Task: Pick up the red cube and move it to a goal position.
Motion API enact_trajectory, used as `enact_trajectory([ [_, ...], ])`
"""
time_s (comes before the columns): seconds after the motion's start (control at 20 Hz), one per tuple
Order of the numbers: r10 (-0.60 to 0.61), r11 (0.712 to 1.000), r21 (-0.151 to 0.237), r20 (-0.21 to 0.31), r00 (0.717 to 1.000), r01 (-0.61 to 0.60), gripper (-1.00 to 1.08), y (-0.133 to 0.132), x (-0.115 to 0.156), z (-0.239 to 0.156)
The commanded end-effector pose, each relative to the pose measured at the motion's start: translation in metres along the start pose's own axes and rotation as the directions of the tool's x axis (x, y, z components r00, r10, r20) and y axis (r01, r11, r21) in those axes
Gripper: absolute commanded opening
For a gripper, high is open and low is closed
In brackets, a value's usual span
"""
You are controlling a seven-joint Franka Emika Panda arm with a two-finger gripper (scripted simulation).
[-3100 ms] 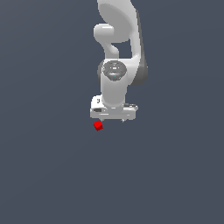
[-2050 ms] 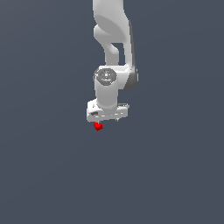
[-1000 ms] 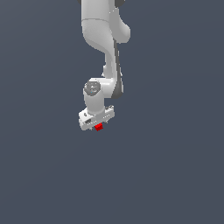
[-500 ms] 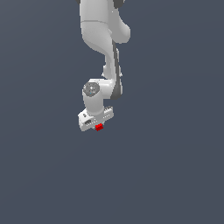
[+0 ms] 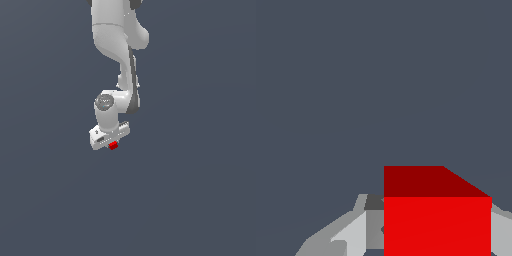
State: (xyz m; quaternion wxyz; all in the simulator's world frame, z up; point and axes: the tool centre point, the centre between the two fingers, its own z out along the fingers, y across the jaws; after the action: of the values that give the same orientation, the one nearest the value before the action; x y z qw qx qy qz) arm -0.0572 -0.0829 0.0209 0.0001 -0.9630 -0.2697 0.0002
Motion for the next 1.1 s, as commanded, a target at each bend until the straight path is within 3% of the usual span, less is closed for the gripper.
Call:
enact_trajectory([
  [0.0, 0.000, 1.000, -0.001, -0.001, 1.000, 0.000, -1.00, 0.001, 0.004, -0.002],
  [1.05, -0.001, 1.000, 0.000, -0.001, 1.000, 0.001, -1.00, 0.020, 0.106, -0.052],
])
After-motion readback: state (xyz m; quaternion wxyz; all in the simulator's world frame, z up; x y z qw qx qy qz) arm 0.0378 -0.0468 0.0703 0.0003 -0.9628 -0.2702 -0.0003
